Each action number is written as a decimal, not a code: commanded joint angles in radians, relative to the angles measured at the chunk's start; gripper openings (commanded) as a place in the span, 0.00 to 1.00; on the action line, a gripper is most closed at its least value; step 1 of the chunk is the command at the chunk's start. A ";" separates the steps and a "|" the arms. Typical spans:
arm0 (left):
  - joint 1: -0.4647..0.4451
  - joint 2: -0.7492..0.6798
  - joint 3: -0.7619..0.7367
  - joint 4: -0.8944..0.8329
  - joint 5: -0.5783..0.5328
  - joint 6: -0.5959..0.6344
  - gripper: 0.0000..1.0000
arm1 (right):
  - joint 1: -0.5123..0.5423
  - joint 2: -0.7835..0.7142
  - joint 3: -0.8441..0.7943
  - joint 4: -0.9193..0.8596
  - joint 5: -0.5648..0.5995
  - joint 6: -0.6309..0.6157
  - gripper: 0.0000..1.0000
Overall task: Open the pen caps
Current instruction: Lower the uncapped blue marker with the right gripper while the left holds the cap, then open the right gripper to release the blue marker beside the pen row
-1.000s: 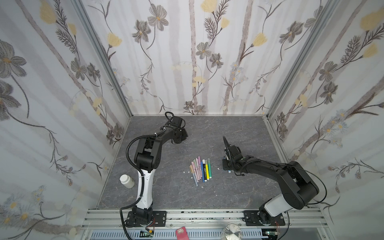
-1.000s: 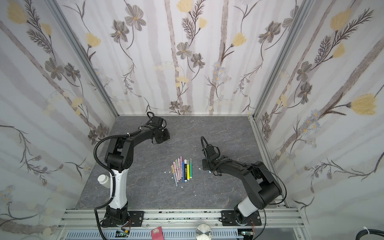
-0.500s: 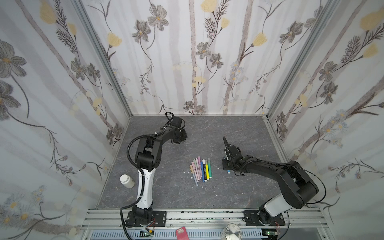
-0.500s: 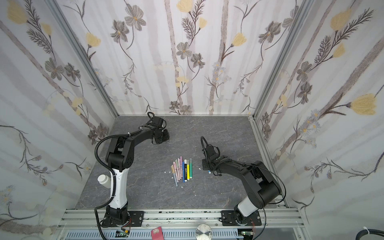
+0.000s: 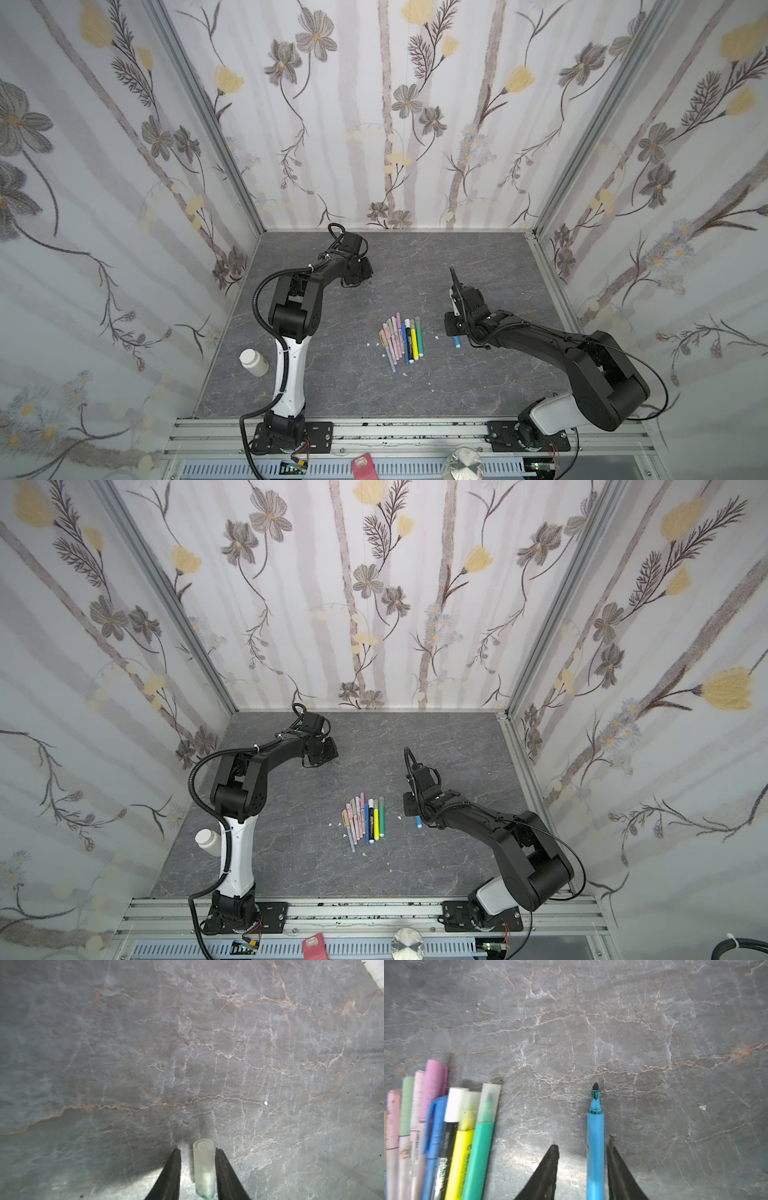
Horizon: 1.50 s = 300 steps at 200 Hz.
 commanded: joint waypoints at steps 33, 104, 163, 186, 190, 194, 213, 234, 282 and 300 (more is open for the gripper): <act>0.009 -0.094 -0.079 0.061 0.093 -0.026 0.39 | 0.028 -0.051 0.064 -0.028 -0.083 0.051 0.43; 0.009 -0.270 -0.111 0.116 0.223 -0.063 0.45 | 0.139 0.097 0.193 -0.139 -0.013 0.153 0.43; 0.010 -0.401 -0.260 0.154 0.225 -0.060 0.46 | 0.202 0.175 0.213 -0.140 -0.004 0.197 0.42; 0.011 -0.430 -0.322 0.177 0.232 -0.061 0.46 | 0.217 0.194 0.218 -0.138 -0.004 0.208 0.42; 0.010 -0.434 -0.331 0.181 0.232 -0.061 0.46 | 0.219 0.198 0.218 -0.138 -0.002 0.209 0.42; 0.011 -0.435 -0.340 0.185 0.232 -0.062 0.46 | 0.222 0.202 0.218 -0.137 -0.003 0.210 0.41; 0.010 -0.445 -0.386 0.199 0.235 -0.060 0.46 | 0.229 0.219 0.222 -0.138 0.000 0.215 0.41; 0.010 -0.448 -0.406 0.208 0.238 -0.058 0.46 | 0.234 0.237 0.225 -0.140 0.003 0.218 0.41; 0.010 -0.456 -0.425 0.219 0.241 -0.058 0.46 | 0.245 0.269 0.225 -0.154 0.019 0.221 0.36; 0.011 -0.459 -0.427 0.220 0.244 -0.058 0.46 | 0.250 0.273 0.221 -0.160 0.027 0.220 0.34</act>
